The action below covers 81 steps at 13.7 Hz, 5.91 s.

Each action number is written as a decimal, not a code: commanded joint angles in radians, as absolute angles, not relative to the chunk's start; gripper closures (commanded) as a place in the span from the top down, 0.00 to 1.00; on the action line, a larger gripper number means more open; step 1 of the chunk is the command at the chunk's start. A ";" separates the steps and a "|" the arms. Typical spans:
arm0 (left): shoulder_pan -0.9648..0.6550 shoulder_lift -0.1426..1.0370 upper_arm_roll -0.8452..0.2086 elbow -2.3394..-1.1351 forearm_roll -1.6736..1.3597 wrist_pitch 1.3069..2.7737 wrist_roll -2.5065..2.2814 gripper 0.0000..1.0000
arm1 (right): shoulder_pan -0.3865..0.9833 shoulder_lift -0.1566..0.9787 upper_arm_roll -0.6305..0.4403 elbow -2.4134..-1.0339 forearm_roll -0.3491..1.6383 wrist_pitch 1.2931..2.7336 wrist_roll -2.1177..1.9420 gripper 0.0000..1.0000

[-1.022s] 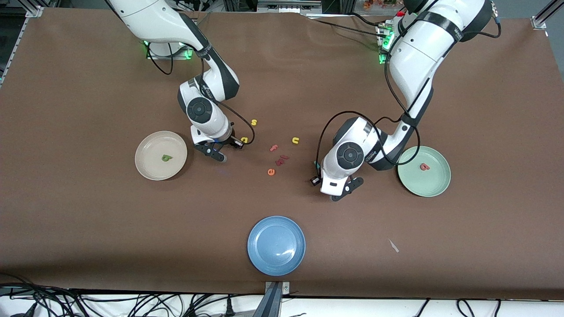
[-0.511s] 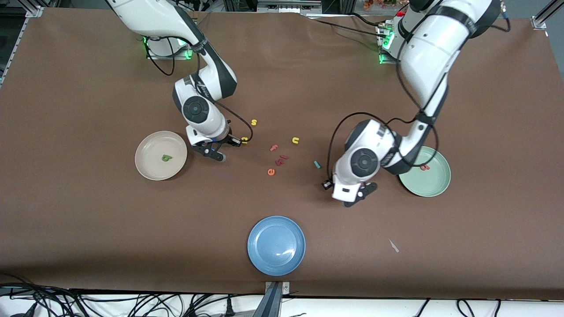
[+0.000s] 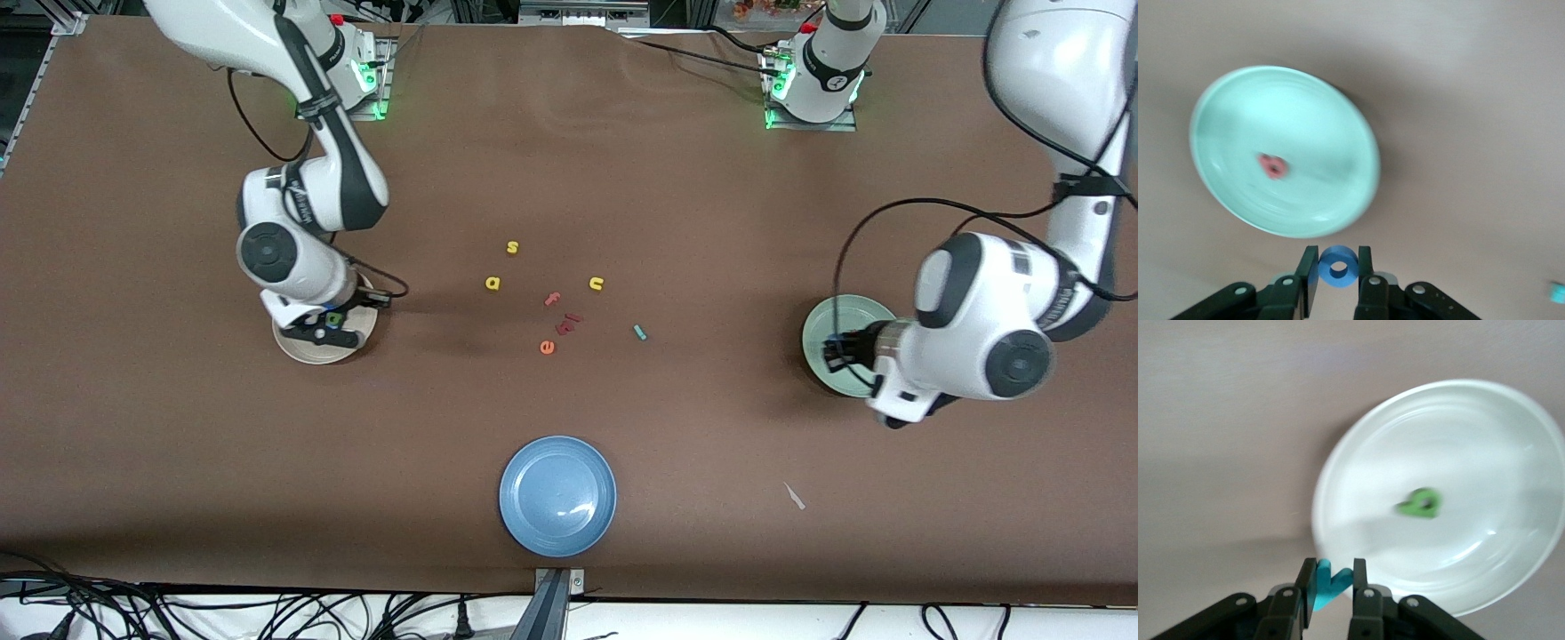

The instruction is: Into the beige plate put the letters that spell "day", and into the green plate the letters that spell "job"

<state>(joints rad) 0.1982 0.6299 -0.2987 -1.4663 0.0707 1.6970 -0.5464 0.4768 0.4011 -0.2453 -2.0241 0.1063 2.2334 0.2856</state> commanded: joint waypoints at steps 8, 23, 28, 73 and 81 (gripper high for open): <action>0.249 0.681 -0.321 -1.554 0.123 1.798 -0.474 1.00 | 0.426 0.399 -0.276 -2.073 0.123 2.211 0.141 1.00; -0.210 0.776 -0.375 -1.542 0.124 2.200 -1.190 0.94 | 0.472 0.474 0.140 -2.019 0.144 2.468 0.724 0.63; -0.258 0.822 -0.337 -1.526 0.114 2.204 -1.197 0.76 | 0.514 0.526 0.138 -2.022 0.140 2.536 0.746 0.62; 0.339 0.356 -0.350 -1.379 0.115 1.671 -0.085 0.99 | 0.457 0.298 -0.209 -1.565 0.031 1.631 0.102 1.00; 0.356 0.354 -0.359 -1.365 0.109 1.671 0.024 1.00 | 0.106 0.006 0.037 -1.888 -0.014 1.896 0.099 1.00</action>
